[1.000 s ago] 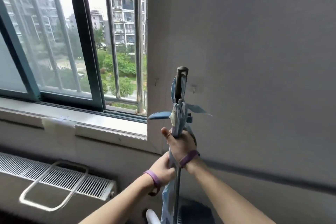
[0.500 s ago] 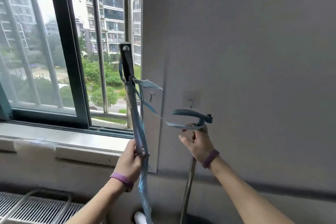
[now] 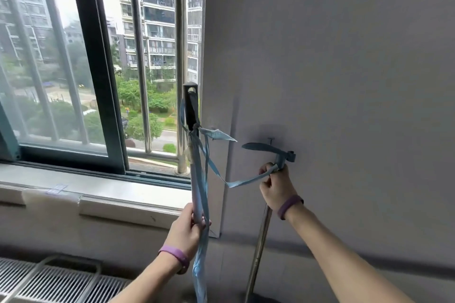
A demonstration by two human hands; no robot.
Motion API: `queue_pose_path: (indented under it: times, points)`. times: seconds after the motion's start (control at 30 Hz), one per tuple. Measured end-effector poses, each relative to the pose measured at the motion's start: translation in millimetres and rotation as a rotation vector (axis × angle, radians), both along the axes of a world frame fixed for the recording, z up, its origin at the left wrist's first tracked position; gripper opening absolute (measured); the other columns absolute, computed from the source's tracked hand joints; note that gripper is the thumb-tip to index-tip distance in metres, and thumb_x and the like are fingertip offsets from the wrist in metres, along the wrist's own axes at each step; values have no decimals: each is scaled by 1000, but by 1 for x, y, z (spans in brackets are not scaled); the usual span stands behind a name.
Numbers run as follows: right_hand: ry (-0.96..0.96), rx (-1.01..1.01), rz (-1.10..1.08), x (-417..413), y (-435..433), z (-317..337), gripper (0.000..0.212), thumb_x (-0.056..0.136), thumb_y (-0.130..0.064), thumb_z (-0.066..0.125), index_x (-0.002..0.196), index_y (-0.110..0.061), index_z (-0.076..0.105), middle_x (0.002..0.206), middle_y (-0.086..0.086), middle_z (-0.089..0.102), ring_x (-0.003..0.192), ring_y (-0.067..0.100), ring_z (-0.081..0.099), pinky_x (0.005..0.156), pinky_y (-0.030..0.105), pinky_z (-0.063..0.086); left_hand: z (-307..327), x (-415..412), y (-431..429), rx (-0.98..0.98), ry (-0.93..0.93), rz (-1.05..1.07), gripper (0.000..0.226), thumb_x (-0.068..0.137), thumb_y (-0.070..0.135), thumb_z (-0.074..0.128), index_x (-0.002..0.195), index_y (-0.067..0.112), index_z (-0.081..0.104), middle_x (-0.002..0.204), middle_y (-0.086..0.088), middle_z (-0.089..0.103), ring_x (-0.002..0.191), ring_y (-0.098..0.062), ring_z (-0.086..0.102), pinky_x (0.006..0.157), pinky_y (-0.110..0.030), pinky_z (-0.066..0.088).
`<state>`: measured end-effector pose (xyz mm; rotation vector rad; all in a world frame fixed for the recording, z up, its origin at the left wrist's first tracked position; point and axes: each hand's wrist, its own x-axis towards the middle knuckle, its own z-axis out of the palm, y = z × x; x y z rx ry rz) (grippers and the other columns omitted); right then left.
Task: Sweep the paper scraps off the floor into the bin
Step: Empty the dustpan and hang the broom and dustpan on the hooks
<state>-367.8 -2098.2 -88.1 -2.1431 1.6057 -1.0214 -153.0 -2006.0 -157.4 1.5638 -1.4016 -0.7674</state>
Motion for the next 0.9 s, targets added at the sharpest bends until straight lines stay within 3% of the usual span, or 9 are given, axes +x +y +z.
queue_pose_path:
  times: [0.1, 0.17, 0.23, 0.37, 0.57, 0.67, 0.77, 0.9]
  points:
    - [12, -14, -5, -1, -2, -1, 21, 87, 1, 52, 91, -19, 47, 110, 1, 33, 68, 3, 44, 80, 15, 42, -3, -4, -1, 30, -14, -24, 24, 89, -4, 44, 91, 20, 51, 84, 0, 73, 83, -7, 68, 75, -27, 53]
    - [29, -38, 12, -3, -4, -4, 18, 87, -2, 54, 87, -19, 49, 107, 2, 38, 67, 1, 43, 69, 4, 36, -6, -9, 0, 48, -25, -50, 26, 87, -4, 44, 91, 20, 52, 83, 2, 73, 83, -5, 68, 77, -27, 53]
    - [18, -56, 30, -6, -5, -7, 20, 86, -2, 55, 82, -21, 52, 104, 6, 46, 69, 0, 44, 62, 3, 34, -10, -13, 0, 62, -31, -67, 21, 85, -1, 43, 91, 17, 53, 81, 4, 73, 80, -2, 67, 79, -28, 53]
    - [-98, -47, 45, -14, -2, -10, 34, 82, 8, 53, 81, -25, 60, 97, 2, 54, 74, -3, 49, 68, 0, 38, -18, -14, -1, 85, -18, -85, 24, 71, 17, 40, 91, 13, 54, 80, 2, 72, 84, -16, 67, 82, -35, 53]
    - [-147, -84, 66, -14, 1, -21, 56, 84, 12, 49, 84, -44, 57, 103, 1, 58, 93, -3, 53, 81, 1, 40, -25, -11, -3, 102, -35, -79, 15, 82, 2, 48, 92, 12, 54, 82, -1, 71, 86, -21, 66, 82, -37, 53]
    - [-185, -83, 85, -13, 6, -23, 55, 86, 12, 48, 85, -43, 58, 102, -5, 56, 96, -2, 55, 88, 12, 46, -22, -11, -2, 115, -13, -79, 23, 71, 13, 40, 91, 11, 53, 84, -3, 71, 88, -23, 66, 83, -36, 53]
    - [-205, -80, 78, -12, 6, -22, 52, 87, 13, 44, 79, -38, 56, 93, -10, 55, 84, 6, 57, 79, 24, 51, -21, -9, -2, 122, 0, -76, 28, 68, 17, 39, 91, 10, 54, 84, -5, 71, 88, -25, 66, 83, -37, 53]
    - [-217, -3, 64, -13, 0, -13, 46, 85, 15, 41, 73, -27, 55, 91, 8, 56, 74, 27, 59, 63, 27, 54, -16, -3, -3, 116, 3, -53, 19, 82, -3, 46, 91, 8, 59, 83, -1, 71, 87, -19, 65, 82, -32, 53]
